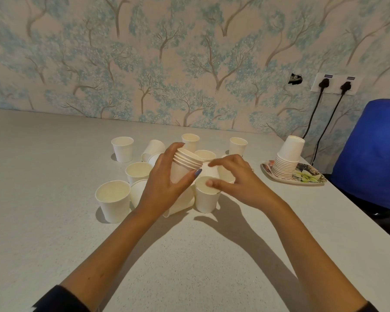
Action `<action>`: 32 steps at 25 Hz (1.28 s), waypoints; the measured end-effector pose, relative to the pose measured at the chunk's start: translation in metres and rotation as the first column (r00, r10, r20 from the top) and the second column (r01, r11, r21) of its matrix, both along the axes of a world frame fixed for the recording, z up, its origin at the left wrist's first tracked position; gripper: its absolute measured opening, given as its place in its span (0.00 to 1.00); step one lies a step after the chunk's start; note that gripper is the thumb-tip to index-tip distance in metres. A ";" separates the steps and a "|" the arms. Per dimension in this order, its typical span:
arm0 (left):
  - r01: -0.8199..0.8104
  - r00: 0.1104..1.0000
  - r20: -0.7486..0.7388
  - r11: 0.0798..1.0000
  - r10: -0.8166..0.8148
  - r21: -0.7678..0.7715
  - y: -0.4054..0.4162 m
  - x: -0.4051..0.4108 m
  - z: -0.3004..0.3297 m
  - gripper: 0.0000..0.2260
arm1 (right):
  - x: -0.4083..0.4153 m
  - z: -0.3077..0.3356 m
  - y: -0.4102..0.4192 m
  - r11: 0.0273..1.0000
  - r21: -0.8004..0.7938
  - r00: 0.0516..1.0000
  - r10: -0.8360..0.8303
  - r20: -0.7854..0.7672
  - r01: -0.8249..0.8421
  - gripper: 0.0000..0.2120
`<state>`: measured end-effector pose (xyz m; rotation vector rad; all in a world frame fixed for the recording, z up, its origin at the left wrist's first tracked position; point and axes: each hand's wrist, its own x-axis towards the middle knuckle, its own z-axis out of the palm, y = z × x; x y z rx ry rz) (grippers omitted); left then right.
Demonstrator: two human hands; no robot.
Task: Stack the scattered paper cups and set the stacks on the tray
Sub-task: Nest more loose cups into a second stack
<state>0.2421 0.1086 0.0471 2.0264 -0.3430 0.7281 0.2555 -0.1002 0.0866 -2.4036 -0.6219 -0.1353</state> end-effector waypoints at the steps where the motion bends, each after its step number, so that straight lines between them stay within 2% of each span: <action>1: -0.004 1.000 -0.002 1.000 0.004 -0.007 0.001 0.000 0.000 0.27 | 0.001 0.001 -0.004 0.995 -0.096 0.999 -0.019 -0.042 0.015 0.21; 3: -0.008 1.000 -0.006 1.000 0.008 -0.016 0.003 0.000 0.000 0.27 | 0.000 -0.003 -0.005 0.969 -0.248 0.994 -0.043 -0.100 0.017 0.17; 4: -0.008 1.000 -0.010 1.000 0.008 -0.016 0.003 0.000 0.000 0.27 | -0.001 -0.005 -0.002 0.963 -0.268 0.994 -0.049 -0.101 0.021 0.13; 7: -0.001 1.000 -0.029 1.000 0.001 -0.015 0.002 0.000 -0.001 0.29 | 0.001 -0.001 -0.002 0.974 -0.225 0.999 -0.043 -0.026 0.036 0.05; 9: 0.001 0.999 -0.038 1.000 -0.002 -0.015 0.002 0.001 -0.004 0.30 | 0.005 0.008 -0.009 0.983 -0.180 0.995 -0.028 0.096 0.045 0.03; 11: 0.010 0.999 -0.042 1.000 -0.011 -0.005 0.003 0.002 -0.004 0.30 | 0.007 0.017 -0.015 0.991 -0.029 0.969 -0.121 0.214 0.130 0.02; 13: 0.027 0.999 -0.041 1.000 -0.026 0.011 0.003 0.002 -0.005 0.30 | 0.007 0.021 -0.016 0.953 0.210 0.916 -0.273 0.294 0.217 0.03; 16: 0.065 0.997 -0.036 0.997 -0.064 0.038 0.002 0.002 -0.006 0.32 | 0.001 0.020 -0.004 0.844 0.507 0.886 -0.361 0.292 0.176 0.01; 18: 0.078 0.997 -0.028 0.996 -0.076 0.053 0.000 0.002 -0.006 0.34 | -0.003 0.020 0.004 0.821 0.563 0.909 -0.303 0.288 0.095 0.02; 23: 0.110 0.994 -0.023 0.993 -0.110 0.044 -0.002 0.001 -0.002 0.40 | -0.009 0.016 0.020 0.930 0.344 0.937 0.003 0.349 -0.131 0.05; 25: 0.115 0.993 -0.027 0.992 -0.114 0.045 -0.004 0.000 -0.003 0.40 | -0.009 0.012 0.028 0.932 0.334 0.956 0.041 0.291 -0.142 0.05; 29: 0.098 0.995 -0.008 0.995 -0.098 0.010 -0.004 0.001 -0.007 0.34 | 0.001 0.009 0.031 0.894 0.426 0.990 0.128 0.053 -0.138 0.06; 31: 0.088 0.996 -0.002 0.996 -0.088 -0.003 -0.003 0.003 -0.007 0.30 | 0.012 0.006 0.022 0.887 0.440 0.989 0.149 0.012 -0.139 0.10; 32: 0.091 0.996 -0.002 0.996 -0.091 -0.008 -0.004 0.003 -0.005 0.28 | 0.020 0.004 0.017 0.878 0.469 0.994 0.107 0.006 -0.097 0.12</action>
